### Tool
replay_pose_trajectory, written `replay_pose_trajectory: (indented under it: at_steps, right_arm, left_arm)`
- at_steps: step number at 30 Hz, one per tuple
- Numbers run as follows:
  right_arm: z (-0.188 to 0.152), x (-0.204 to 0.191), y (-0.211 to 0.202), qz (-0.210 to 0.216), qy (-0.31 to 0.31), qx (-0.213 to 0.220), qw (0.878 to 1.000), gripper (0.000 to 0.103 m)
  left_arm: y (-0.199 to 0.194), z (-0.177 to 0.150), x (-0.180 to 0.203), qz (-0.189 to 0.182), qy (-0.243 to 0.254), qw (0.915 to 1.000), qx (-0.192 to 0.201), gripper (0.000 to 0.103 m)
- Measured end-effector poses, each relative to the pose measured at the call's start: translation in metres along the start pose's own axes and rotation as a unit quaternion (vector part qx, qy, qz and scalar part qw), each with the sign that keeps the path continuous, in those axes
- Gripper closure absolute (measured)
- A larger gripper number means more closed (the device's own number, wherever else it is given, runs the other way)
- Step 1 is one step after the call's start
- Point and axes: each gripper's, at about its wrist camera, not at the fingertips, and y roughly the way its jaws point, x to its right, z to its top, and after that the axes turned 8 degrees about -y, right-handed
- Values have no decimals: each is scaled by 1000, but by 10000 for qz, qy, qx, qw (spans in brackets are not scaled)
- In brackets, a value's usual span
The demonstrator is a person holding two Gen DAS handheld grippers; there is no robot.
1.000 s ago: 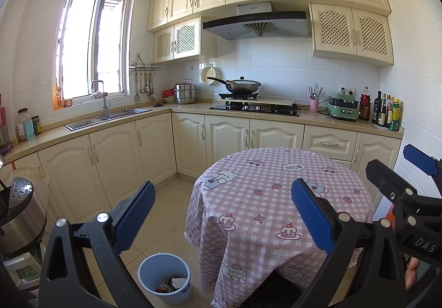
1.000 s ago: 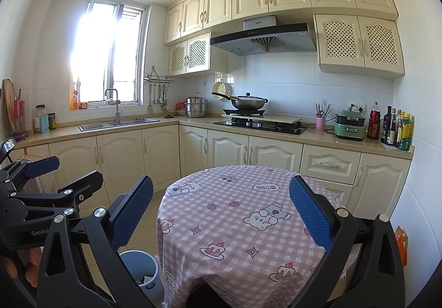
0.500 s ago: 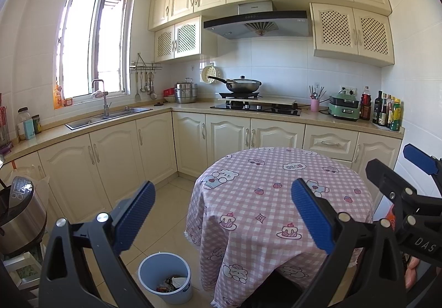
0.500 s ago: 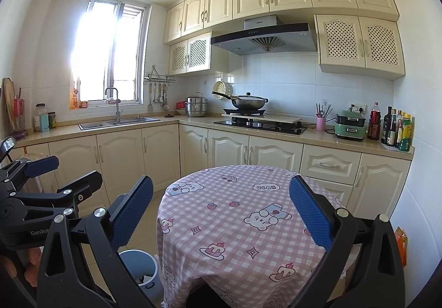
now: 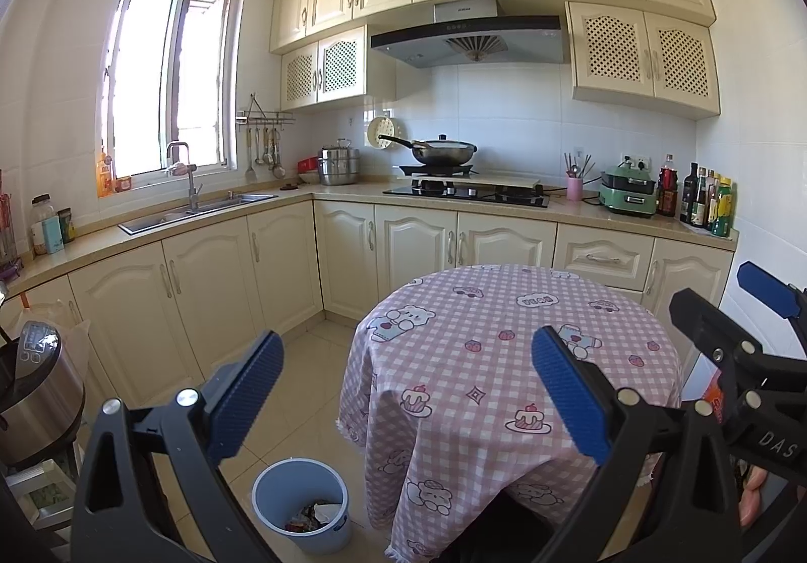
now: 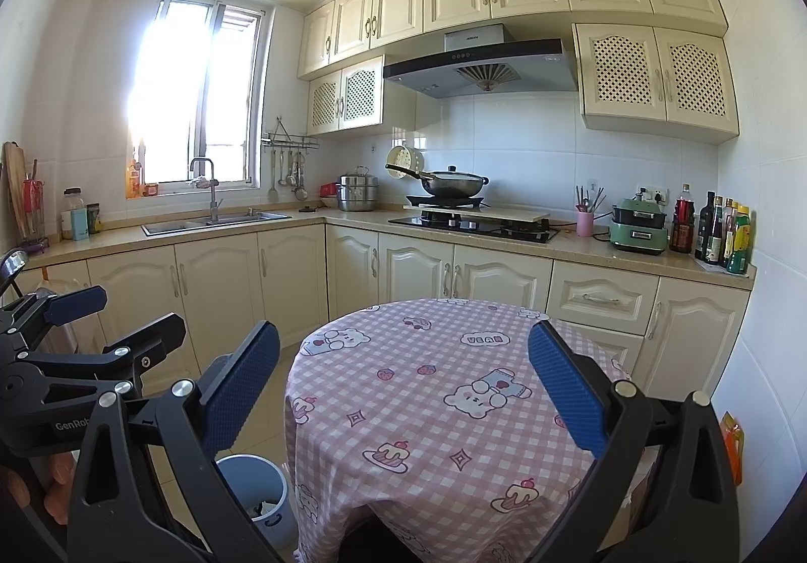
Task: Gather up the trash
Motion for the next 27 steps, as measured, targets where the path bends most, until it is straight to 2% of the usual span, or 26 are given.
replay_pose_trajectory:
  at_steps: [27]
  right_arm:
    - [-5, -2, 4, -17, 15, -66, 10000, 8]
  left_arm:
    - [5, -4, 0, -9, -42, 10000, -82, 6]
